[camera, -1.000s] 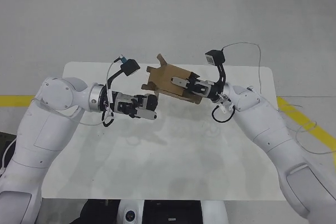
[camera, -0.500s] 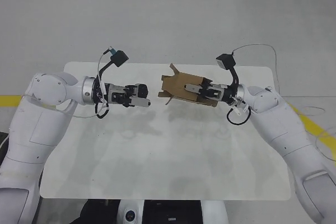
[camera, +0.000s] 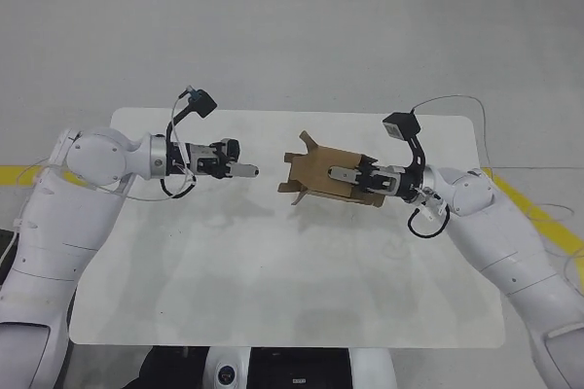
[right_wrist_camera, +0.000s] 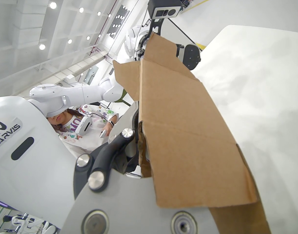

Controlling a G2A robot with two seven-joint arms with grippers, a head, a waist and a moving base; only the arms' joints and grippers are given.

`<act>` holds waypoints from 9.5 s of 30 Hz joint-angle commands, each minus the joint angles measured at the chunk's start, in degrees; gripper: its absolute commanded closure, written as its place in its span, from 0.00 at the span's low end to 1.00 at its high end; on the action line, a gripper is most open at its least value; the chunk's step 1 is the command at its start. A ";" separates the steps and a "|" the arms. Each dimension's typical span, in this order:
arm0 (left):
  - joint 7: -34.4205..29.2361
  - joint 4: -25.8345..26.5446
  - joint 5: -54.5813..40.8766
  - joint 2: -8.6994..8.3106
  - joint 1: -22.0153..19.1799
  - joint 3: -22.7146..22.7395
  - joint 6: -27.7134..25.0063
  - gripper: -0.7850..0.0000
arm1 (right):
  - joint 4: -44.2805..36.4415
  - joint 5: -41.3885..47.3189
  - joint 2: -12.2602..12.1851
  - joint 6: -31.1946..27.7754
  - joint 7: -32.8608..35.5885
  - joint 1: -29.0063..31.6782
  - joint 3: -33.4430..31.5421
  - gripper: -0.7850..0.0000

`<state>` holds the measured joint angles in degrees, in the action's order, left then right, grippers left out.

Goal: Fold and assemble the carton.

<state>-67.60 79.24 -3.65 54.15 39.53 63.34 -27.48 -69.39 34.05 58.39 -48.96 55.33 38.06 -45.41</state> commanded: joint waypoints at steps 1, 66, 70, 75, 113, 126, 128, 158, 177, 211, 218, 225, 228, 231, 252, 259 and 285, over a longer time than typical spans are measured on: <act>0.72 0.04 2.22 -0.01 0.02 -0.40 -0.45 0.00 | -0.68 0.48 -0.30 0.15 0.15 0.06 0.23 1.00; 1.02 1.55 -1.42 0.55 -1.21 -4.28 0.09 0.00 | 0.18 4.80 0.42 -8.78 -8.78 -9.84 22.59 1.00; 1.10 1.04 -1.09 0.42 -0.85 -4.03 -0.34 0.00 | 0.18 4.80 0.42 -8.78 -8.78 -9.84 22.59 1.00; 1.20 0.71 0.04 0.18 -0.27 -3.68 -0.91 0.00 | -1.78 1.81 0.18 -6.94 -11.57 -8.12 20.14 1.00; 0.93 1.42 0.40 -0.10 -0.50 -4.48 -0.66 0.00 | -4.02 1.59 3.81 -1.72 -3.46 -3.48 13.28 1.00; -0.37 1.66 -2.36 -0.29 -0.63 -3.91 -1.01 0.00 | -2.10 3.05 5.16 -2.58 -2.59 -2.45 11.07 1.00; -0.57 1.75 -2.63 -0.37 -0.51 -3.73 -1.02 0.00 | -1.90 3.05 5.18 -2.87 -2.87 -2.13 10.46 1.00; -0.09 1.58 -1.66 -0.81 -0.05 -3.47 -1.24 0.00 | -2.23 2.86 5.79 -3.04 -3.04 0.36 6.08 1.00; -0.15 5.74 0.43 -1.50 2.36 -3.10 -1.46 0.00 | -0.68 -2.56 6.85 -3.70 -8.38 3.15 2.51 1.00; 0.47 3.35 -0.90 -1.76 0.85 -2.70 -0.84 0.00 | -1.42 -2.43 7.78 2.22 2.22 4.50 0.30 1.00; 2.61 -0.88 -1.02 -1.59 -1.50 -1.99 -0.22 0.00 | -4.11 -1.98 6.87 7.57 7.57 5.43 0.93 1.00; 3.66 -2.19 -0.23 -1.01 -2.48 -3.90 0.06 0.00 | -5.45 -0.30 7.13 10.15 10.15 4.68 3.63 1.00; 2.84 -1.67 -0.30 -0.85 -2.42 -4.76 -0.54 0.00 | -4.40 0.02 7.33 8.96 8.95 4.20 3.93 1.00; 1.83 -1.15 -0.73 -0.88 -2.23 -4.91 -1.22 0.00 | -3.53 -0.02 7.34 7.40 7.39 3.98 3.62 1.00; -0.34 2.40 -2.20 -1.75 -0.17 -3.22 -1.39 0.00 | -1.49 -0.73 8.08 2.94 2.93 2.86 3.36 1.00; -0.71 3.36 -1.88 -1.90 0.44 -3.27 -1.47 0.00 | -1.60 -0.85 8.36 2.64 2.63 2.85 3.22 1.00; -0.44 3.20 -2.76 -2.40 0.55 -1.98 -0.91 0.00 | 0.60 -6.78 7.76 3.32 1.38 3.60 -0.74 1.00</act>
<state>-68.10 82.56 -6.32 51.79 40.08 61.22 -28.43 -68.90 28.51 66.36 -46.24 57.11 41.45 -45.50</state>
